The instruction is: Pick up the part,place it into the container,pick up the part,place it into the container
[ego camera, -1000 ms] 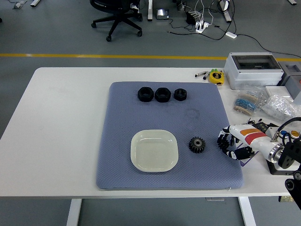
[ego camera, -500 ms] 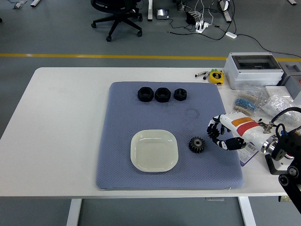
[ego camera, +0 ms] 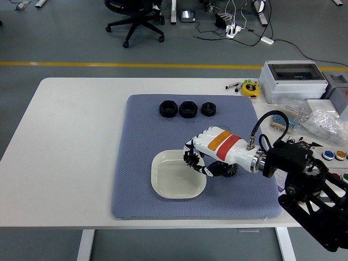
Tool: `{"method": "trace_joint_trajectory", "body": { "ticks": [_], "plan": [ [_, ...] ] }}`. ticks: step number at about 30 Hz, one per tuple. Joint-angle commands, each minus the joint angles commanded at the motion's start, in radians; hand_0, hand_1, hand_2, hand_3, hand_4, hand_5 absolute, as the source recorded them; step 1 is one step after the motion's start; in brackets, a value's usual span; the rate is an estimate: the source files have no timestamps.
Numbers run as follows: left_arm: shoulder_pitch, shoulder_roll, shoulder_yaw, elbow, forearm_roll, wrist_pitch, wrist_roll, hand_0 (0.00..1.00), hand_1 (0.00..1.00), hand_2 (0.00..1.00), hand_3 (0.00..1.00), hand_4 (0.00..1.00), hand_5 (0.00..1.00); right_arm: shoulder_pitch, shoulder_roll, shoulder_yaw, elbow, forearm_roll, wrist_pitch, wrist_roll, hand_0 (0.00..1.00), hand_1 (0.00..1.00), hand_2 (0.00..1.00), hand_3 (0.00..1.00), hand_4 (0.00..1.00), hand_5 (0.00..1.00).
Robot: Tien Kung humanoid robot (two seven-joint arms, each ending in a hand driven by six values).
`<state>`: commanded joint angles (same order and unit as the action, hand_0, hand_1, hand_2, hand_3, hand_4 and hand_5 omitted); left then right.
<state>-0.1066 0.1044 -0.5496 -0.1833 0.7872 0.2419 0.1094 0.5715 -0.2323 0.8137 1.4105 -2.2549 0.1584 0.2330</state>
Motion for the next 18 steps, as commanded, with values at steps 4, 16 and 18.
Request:
{"method": "trace_joint_trajectory", "body": {
  "ticks": [4, 16, 18],
  "plan": [
    [0.001, 0.001, -0.002, 0.000, 0.004, 0.000, 0.002, 0.697, 0.665, 0.675, 0.566, 0.650, 0.585, 0.054, 0.024, -0.057, -0.018, -0.014, 0.052, -0.018, 0.330, 0.377, 0.441, 0.482, 0.700, 0.002],
    [0.001, 0.003, -0.002, -0.001, 0.004, 0.002, 0.002, 0.697, 0.659, 0.676, 0.565, 0.650, 0.587, 0.087, 0.042, -0.079, -0.067, -0.014, 0.030, 0.001, 0.588, 0.676, 0.868, 0.998, 0.998, 0.269],
    [0.002, 0.003, -0.001, -0.001, 0.005, 0.001, 0.002, 0.697, 0.658, 0.675, 0.566, 0.650, 0.588, 0.083, 0.039, -0.071, -0.066, -0.014, 0.023, 0.002, 0.617, 0.694, 0.900, 0.998, 0.998, 0.282]
  ]
}}
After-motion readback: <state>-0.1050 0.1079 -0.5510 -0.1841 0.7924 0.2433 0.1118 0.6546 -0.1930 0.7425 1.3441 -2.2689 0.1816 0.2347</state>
